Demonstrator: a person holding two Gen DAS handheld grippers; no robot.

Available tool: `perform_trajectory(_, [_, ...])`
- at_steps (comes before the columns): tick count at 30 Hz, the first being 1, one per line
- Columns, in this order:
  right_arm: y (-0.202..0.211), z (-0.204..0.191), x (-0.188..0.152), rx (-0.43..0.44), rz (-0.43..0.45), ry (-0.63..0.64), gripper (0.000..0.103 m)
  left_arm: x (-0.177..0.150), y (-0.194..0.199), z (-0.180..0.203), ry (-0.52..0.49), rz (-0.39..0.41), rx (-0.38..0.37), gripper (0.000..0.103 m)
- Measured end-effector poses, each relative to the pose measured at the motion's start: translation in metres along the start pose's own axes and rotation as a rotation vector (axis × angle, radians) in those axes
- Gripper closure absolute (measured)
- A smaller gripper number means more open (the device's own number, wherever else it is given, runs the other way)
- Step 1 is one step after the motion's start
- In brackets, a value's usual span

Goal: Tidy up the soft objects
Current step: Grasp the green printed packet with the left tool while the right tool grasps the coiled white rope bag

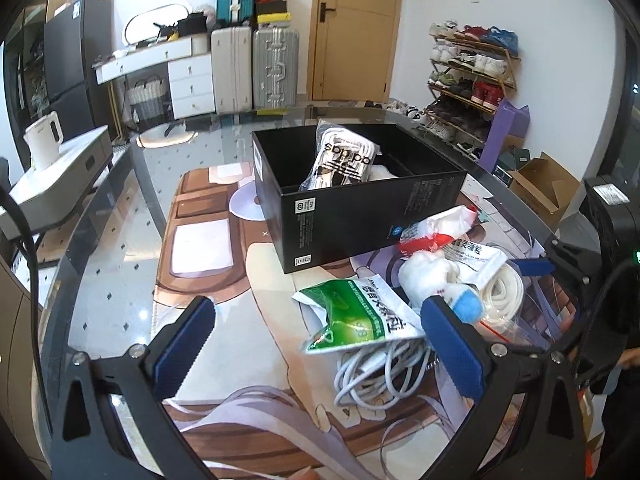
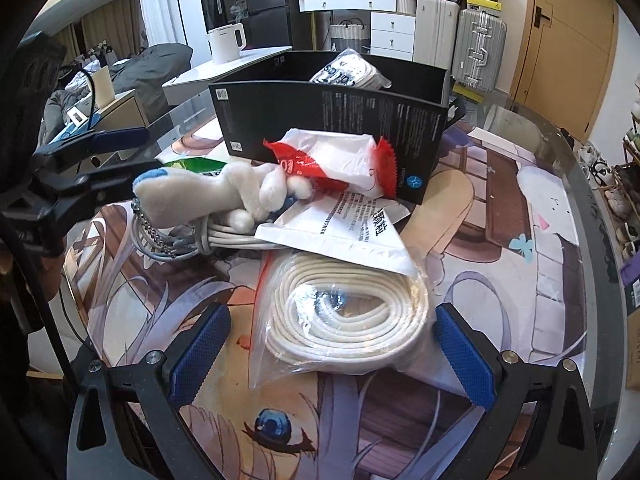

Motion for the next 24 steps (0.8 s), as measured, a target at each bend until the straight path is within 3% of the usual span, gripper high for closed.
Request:
perform_trajectory(4, [-0.001, -0.002, -0.002, -0.002, 0.003, 0.003, 0.001, 0.006, -0.008, -0.001, 0.020, -0.015, -0.021, 0.000])
perform_trajectory(12, [0.000, 0.001, -0.002, -0.001, 0.002, -0.002, 0.001, 0.004, -0.026, 0.008, -0.037, -0.106, -0.028, 0.000])
perform_trajectory(24, [0.001, 0.003, -0.003, -0.002, 0.006, -0.006, 0.001, 0.005, -0.030, -0.005, -0.014, -0.117, -0.008, 0.000])
Point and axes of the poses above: each gripper's, at about its wrist camera, not at the fingertips, and y roughly against the way its jaws point, z to its right, x to its top, the point moved 1 cm from there along -y, roughly the way its jaws point
